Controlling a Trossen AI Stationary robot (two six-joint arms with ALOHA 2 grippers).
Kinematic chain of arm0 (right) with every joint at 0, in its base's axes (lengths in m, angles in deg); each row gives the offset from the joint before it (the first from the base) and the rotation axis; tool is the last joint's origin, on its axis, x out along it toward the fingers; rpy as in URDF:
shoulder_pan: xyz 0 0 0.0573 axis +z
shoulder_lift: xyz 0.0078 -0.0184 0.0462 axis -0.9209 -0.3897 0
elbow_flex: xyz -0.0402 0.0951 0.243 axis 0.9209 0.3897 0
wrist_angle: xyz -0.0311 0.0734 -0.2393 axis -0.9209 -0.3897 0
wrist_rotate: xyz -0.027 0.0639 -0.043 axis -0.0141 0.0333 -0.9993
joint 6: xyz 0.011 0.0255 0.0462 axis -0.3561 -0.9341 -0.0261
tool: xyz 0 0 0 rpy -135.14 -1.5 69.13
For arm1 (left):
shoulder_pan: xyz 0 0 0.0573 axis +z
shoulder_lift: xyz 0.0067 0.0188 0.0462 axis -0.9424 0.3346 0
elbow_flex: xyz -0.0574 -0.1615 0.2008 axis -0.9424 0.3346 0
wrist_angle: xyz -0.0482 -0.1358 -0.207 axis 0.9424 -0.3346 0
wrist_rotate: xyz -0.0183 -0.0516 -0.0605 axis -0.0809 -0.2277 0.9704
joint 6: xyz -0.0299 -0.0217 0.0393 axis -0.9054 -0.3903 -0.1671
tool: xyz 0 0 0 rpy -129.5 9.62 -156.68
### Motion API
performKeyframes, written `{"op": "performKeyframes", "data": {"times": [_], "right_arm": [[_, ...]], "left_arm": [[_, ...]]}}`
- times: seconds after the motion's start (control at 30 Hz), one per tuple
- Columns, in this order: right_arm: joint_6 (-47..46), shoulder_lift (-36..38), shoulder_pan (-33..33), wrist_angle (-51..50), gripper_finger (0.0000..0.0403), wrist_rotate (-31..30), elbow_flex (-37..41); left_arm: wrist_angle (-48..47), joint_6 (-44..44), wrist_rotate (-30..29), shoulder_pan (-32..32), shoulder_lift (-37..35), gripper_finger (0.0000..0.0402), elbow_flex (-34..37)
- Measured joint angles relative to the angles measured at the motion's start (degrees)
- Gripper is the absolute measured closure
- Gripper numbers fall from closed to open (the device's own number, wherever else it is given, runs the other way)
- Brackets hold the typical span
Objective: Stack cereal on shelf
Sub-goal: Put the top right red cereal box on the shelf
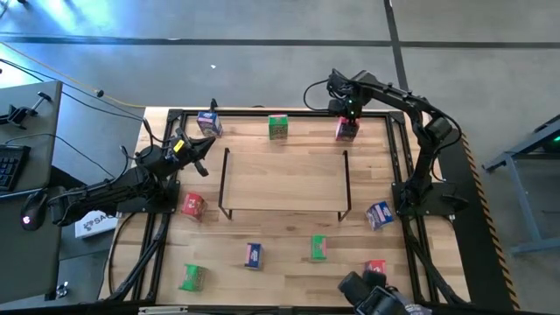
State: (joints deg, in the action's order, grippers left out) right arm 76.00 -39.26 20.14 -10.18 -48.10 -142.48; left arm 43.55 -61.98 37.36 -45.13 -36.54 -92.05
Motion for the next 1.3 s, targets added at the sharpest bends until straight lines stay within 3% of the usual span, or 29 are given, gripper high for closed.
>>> {"op": "performKeyframes", "data": {"times": [0.33,0.6,0.9,1.03,1.17,1.3], "right_arm": [[-1.7,0.0,0.1,-1.7,0.0237,1.3,0.0],[-3.3,1.6,2.2,-4.9,0.0255,-0.6,-1.6],[-8.7,2.0,7.7,-18.5,0.0256,-4.8,-22.7],[-12.5,2.1,11.4,-19.9,0.0256,-4.9,-33.8],[-15.5,2.2,15.9,-19.9,0.0256,-0.2,-42.9],[-19.9,2.2,21.5,-19.9,0.0256,4.5,-47.0]], "left_arm": [[-1.6,0.4,0.0,0.0,0.0,0.0401,0.0],[-2.3,-0.2,0.0,0.0,0.0,0.0401,0.0],[-1.3,0.1,0.0,0.0,0.0,0.0401,0.0],[0.1,1.2,0.0,0.0,0.0,0.0401,0.0],[1.7,1.9,0.0,0.0,0.0,0.0401,0.0],[2.6,2.4,0.0,0.0,0.0,0.0401,0.0]]}}
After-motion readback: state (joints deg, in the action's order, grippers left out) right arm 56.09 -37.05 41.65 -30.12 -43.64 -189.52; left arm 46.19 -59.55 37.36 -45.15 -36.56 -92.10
